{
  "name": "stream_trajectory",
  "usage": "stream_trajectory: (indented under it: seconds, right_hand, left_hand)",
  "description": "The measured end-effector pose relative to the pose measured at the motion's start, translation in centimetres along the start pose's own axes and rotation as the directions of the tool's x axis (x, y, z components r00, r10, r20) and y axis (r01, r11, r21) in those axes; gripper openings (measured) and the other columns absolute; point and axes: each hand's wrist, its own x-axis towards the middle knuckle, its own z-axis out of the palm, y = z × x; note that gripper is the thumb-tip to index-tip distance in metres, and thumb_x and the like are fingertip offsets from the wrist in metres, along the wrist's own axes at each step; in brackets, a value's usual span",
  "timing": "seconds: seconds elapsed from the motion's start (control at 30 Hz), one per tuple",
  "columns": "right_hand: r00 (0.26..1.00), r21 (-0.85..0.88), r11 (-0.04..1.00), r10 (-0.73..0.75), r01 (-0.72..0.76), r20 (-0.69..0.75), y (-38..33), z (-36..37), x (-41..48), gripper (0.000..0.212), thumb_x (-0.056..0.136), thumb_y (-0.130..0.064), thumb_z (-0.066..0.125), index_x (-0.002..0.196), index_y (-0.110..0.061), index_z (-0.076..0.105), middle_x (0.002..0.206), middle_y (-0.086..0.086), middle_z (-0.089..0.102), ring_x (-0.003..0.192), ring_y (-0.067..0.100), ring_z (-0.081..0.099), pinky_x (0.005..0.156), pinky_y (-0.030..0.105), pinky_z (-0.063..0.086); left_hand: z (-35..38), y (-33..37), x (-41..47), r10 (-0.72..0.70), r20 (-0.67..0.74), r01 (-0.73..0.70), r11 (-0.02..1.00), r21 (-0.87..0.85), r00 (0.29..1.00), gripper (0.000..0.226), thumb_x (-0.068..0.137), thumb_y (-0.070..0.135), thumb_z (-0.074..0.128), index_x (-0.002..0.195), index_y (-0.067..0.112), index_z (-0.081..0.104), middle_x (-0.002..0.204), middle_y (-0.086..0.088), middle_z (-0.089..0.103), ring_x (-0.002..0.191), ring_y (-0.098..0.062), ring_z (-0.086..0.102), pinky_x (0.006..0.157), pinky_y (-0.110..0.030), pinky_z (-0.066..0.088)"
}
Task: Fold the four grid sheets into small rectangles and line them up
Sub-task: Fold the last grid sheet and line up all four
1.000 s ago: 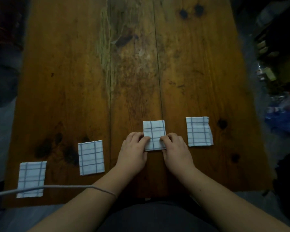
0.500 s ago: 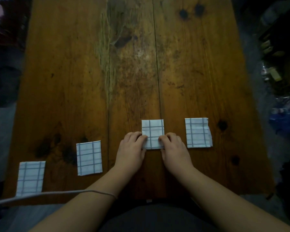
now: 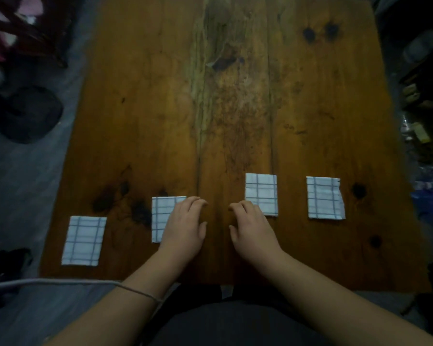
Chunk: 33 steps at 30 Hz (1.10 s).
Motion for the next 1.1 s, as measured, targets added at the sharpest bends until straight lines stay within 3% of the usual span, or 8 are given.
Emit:
stream_trajectory:
  seconds: [0.17, 0.4, 0.67, 1.1]
  right_hand:
    - [0.996, -0.001, 0.997, -0.080, 0.080, 0.043, -6.7, 4.2, 0.4, 0.047, 0.096, -0.031, 0.059, 0.141, -0.031, 0.044, 0.137, -0.009, 0.046, 0.123, 0.011, 0.044, 0.105, 0.030, 0.043]
    - [0.997, -0.109, 0.993, -0.038, 0.045, 0.071, -10.3, 6.8, -0.1, 0.047, 0.094, -0.036, 0.062, 0.137, -0.034, 0.043, 0.141, -0.004, 0.044, 0.127, 0.016, 0.042, 0.107, 0.034, 0.043]
    - [1.000, -0.156, 0.988, 0.000, 0.004, 0.025, -9.5, 6.4, 1.5, 0.039, 0.097, -0.030, 0.057, 0.134, -0.029, 0.046, 0.140, 0.000, 0.045, 0.123, 0.018, 0.043, 0.102, 0.033, 0.044]
    - [0.993, -0.114, 0.987, 0.104, -0.110, -0.057, -6.1, 3.7, 4.2, 0.038, 0.098, -0.033, 0.056, 0.135, -0.031, 0.046, 0.140, -0.003, 0.046, 0.125, 0.017, 0.043, 0.104, 0.033, 0.042]
  left_hand:
    - [-2.1, -6.9, -3.7, -0.046, -0.069, 0.048, 0.998, 0.038, 0.997, 0.039, 0.087, 0.024, 0.071, 0.123, 0.022, 0.057, 0.135, 0.002, 0.049, 0.130, -0.019, 0.041, 0.112, -0.035, 0.036]
    - [-1.8, -10.7, -5.1, -0.054, 0.033, 0.050, 0.992, 0.115, 0.998, 0.060, 0.087, 0.034, 0.070, 0.142, 0.027, 0.044, 0.153, -0.002, 0.034, 0.142, -0.022, 0.025, 0.118, -0.039, 0.026]
    - [-1.8, -11.0, -2.8, 0.054, 0.028, -0.057, 0.991, 0.120, 0.998, 0.046, 0.087, 0.028, 0.069, 0.130, 0.025, 0.053, 0.136, 0.001, 0.046, 0.132, -0.020, 0.036, 0.110, -0.037, 0.036]
    - [-1.8, -6.6, 3.2, 0.101, 0.065, -0.111, 0.981, 0.160, 0.993, 0.049, 0.093, 0.034, 0.063, 0.139, 0.028, 0.047, 0.146, 0.003, 0.041, 0.139, -0.018, 0.029, 0.116, -0.038, 0.029]
